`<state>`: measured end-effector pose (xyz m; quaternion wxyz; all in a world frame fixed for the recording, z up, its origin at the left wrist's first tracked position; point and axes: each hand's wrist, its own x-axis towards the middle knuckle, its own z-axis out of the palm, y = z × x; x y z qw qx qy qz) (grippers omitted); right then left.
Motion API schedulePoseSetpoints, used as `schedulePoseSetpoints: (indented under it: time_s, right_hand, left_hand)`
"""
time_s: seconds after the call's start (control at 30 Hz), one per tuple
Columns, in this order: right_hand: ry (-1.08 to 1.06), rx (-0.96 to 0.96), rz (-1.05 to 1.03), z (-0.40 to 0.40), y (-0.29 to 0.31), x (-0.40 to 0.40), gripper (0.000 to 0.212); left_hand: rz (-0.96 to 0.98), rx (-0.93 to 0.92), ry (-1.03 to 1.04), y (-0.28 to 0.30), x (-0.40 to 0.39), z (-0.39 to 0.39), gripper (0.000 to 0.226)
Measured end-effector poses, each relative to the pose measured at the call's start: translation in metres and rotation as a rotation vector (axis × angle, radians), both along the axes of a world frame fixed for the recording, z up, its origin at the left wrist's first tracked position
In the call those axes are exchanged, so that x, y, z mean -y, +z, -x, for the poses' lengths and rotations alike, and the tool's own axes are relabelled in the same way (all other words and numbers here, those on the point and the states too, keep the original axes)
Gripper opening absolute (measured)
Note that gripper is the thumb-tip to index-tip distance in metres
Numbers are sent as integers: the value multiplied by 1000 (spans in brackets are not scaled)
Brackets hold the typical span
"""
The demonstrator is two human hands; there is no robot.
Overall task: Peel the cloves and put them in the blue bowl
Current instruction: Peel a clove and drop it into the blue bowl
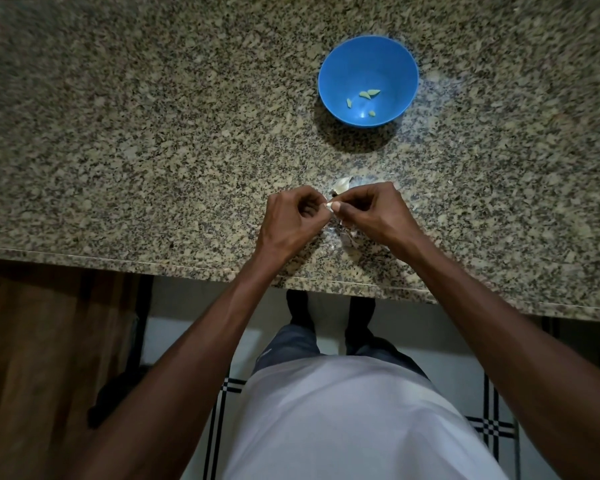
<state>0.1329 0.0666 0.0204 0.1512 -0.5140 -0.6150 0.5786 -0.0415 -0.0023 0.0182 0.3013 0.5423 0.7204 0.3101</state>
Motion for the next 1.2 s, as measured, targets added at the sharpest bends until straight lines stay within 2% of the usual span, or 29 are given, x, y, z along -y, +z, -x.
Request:
schedulePoseSetpoints:
  time_s: [0.23,0.5,0.6,0.9,1.07,1.2]
  right_hand:
    - [8,-39,20,-4,-3,2,16]
    - [-42,-242,187,-9,-8,-3,18]
    - [-49,-293,246,-9,-7,-3,20]
    - [-258,-470,642,-4,-6,0,26]
    - [-338,-467,618,-3,-9,3,29]
    - [-300,-426,518,-3,-6,7,25]
  left_hand:
    - [38,83,43,-1,-3,1,22]
    - [151,492,211,-3,-1,0,11]
    - [177,566,243,-1,0,-2,6]
    - [132,555,224,0,2,-7,3]
    - [117,479,204,-3,3,-8,7]
    - [109,455,193,-3,4,-10,9]
